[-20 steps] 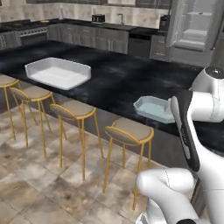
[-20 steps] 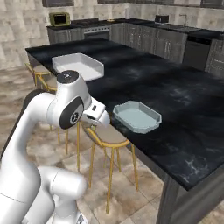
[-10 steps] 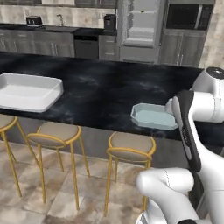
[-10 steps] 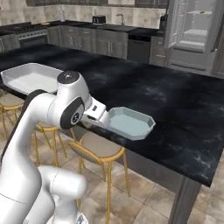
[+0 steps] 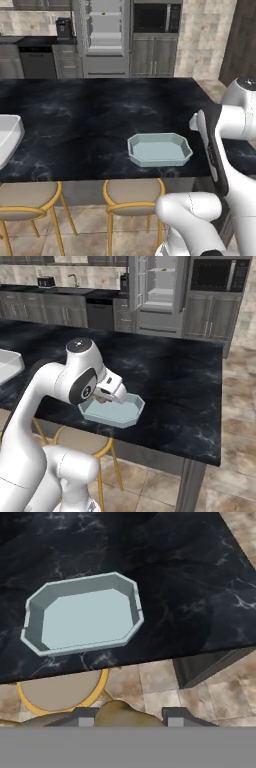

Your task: Place the cold items (banana and garlic) from the fridge in one tupperware on the dining counter. Place the warm items (hot dog and kebab skewer) in the stove area in another tupperware.

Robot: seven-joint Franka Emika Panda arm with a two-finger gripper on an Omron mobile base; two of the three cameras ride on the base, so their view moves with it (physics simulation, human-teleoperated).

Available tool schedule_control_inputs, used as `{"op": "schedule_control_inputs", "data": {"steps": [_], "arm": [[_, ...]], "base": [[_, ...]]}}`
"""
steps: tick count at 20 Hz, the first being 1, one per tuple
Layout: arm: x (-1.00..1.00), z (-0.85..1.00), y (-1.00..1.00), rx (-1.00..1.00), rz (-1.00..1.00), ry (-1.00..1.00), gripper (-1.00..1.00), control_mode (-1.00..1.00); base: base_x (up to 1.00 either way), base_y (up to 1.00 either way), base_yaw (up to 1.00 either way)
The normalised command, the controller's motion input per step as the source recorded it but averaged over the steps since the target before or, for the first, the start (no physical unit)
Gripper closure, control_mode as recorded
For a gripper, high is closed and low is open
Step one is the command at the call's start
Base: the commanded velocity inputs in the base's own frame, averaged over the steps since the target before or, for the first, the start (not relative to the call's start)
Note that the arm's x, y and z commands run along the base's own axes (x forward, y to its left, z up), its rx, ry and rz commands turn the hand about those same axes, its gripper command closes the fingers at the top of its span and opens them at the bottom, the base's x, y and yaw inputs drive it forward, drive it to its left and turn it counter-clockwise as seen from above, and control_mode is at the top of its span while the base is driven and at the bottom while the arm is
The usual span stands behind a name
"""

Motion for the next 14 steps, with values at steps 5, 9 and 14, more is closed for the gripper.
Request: {"op": "schedule_control_inputs", "data": {"steps": [5, 9, 14], "arm": [[0.60, -0.16, 0.04, 0.00, -0.08, 0.13, 1.00, -1.00], [1.00, -0.52, 0.00, 0.00, 0.00, 0.34, 1.00, -1.00], [0.87, -0.71, 0.00, 0.00, 0.02, 0.48, 1.00, -1.00]], "base": [[0.39, 0.07, -0.11], [0.00, 0.00, 0.00], [0.00, 0.00, 0.00]]}}
